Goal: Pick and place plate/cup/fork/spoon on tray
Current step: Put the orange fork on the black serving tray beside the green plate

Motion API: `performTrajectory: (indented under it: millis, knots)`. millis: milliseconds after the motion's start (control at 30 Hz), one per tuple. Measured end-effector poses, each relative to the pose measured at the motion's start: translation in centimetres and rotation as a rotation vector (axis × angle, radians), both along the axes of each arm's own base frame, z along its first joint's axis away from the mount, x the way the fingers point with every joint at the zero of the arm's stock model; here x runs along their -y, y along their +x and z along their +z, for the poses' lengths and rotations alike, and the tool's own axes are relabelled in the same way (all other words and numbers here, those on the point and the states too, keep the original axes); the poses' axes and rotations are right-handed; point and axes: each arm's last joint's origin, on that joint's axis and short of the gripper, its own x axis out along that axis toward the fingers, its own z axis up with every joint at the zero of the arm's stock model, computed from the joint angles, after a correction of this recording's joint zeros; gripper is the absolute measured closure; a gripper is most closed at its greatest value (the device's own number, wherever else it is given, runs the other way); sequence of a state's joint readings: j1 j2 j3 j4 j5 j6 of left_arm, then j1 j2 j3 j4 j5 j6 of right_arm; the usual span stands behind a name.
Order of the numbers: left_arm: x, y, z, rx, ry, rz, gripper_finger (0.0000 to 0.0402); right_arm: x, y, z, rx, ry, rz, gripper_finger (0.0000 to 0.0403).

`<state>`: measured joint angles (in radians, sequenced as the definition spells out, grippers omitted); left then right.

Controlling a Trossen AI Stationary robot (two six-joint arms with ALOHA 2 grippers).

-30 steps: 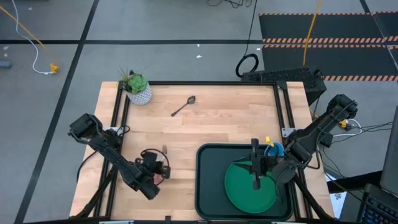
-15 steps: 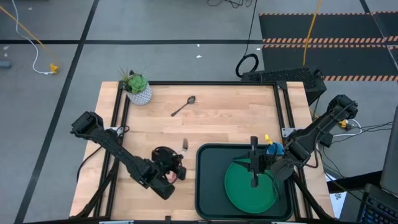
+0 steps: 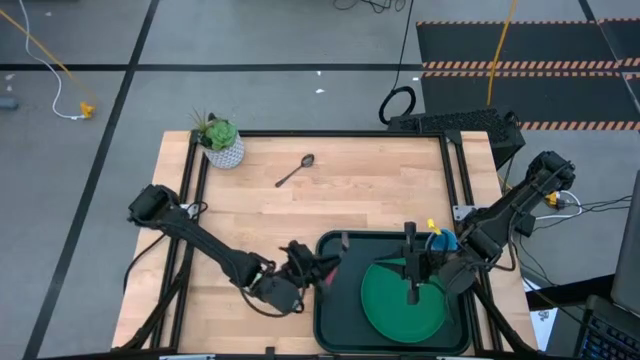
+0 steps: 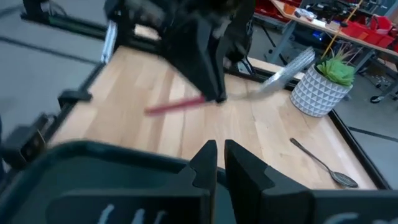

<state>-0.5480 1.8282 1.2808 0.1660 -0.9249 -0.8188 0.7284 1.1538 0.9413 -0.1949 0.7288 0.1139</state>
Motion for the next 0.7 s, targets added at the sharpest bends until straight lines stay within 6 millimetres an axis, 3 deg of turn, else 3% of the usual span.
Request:
performTrajectory:
  millis: [333, 533, 700]
  knots:
    - [0.3, 1.5, 0.4, 0.156, 0.100, 0.078, 0.0369, -1.0, 1.4, -0.2, 0.071, 0.127, -0.028, 0.0360]
    - [0.1, 1.3, 1.2, 0.170, 0.179, 0.171, 0.0369, -1.5, 3.9, -1.3, 0.129, 0.252, -0.098, 0.0287]
    - [-0.1, 1.4, 1.6, 0.186, 0.181, 0.198, 0.0369, -1.1, 6.4, -3.4, 0.124, 0.252, -0.173, 0.0217]
